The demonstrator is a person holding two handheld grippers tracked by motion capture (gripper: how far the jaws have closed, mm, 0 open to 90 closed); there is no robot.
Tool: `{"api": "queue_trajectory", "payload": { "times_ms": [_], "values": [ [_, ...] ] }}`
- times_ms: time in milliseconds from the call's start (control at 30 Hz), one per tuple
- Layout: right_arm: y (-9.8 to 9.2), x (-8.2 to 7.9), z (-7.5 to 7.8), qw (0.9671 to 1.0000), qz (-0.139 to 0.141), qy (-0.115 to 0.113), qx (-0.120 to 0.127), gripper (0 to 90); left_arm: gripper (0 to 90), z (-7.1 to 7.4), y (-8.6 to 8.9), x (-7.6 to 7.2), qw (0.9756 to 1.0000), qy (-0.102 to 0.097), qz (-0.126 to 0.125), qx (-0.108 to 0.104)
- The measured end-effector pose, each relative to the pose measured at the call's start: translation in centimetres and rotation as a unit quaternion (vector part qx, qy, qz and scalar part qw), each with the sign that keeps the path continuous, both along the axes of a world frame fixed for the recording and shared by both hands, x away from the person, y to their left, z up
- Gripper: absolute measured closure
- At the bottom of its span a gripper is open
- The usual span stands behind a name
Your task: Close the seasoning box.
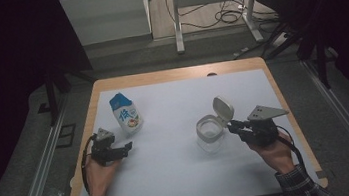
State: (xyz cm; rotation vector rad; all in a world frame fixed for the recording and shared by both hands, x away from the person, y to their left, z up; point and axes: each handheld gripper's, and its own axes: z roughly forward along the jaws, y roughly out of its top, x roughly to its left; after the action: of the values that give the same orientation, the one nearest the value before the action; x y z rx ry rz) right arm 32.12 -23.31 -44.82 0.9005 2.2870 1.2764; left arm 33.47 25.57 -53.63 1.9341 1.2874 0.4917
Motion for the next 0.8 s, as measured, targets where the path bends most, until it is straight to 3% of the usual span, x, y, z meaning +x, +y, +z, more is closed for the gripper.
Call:
{"api": "queue_trajectory", "payload": {
  "times_ms": [267, 433, 600, 800],
  "values": [
    [-0.9, -0.1, -1.3, 0.9997, -0.021, -0.002, -0.009, 69.3, 34.4, 4.3, 0.7, 1.1, 0.999, -0.033, -0.019, -0.024],
    [-1.2, -0.2, -2.2, 0.9994, -0.03, -0.007, -0.018, 65.6, 40.0, 6.1, 0.9, 1.8, 0.9982, -0.048, -0.022, -0.027],
    [-1.5, -0.2, -3.3, 0.9992, -0.038, 0.0, -0.013, 62.5, 44.6, 7.3, 0.9, 2.4, 0.9969, -0.068, -0.026, -0.031],
    [-1.7, -0.1, -4.5, 0.9986, -0.05, 0.006, -0.018, 57.9, 53.0, 7.8, 0.9, 2.9, 0.9955, -0.086, -0.023, -0.035]
  ]
}}
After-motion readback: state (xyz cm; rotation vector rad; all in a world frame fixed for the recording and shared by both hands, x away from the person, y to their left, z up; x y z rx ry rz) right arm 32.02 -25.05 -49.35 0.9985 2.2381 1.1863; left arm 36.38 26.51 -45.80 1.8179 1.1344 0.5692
